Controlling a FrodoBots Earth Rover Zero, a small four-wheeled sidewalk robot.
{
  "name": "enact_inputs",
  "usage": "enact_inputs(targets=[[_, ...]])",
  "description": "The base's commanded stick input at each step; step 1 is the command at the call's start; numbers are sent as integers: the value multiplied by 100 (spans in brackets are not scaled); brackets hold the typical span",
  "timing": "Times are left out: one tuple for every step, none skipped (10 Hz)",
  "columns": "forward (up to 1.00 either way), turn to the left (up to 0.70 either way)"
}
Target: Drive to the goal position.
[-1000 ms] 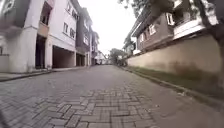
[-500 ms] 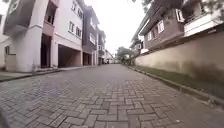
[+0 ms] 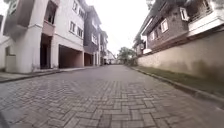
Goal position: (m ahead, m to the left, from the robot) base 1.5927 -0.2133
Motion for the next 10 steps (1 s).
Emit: enact_inputs(targets=[[70,0],[70,0],[70,0],[70,0],[70,0],[70,0],[70,0],[70,0],[70,0],[70,0]])
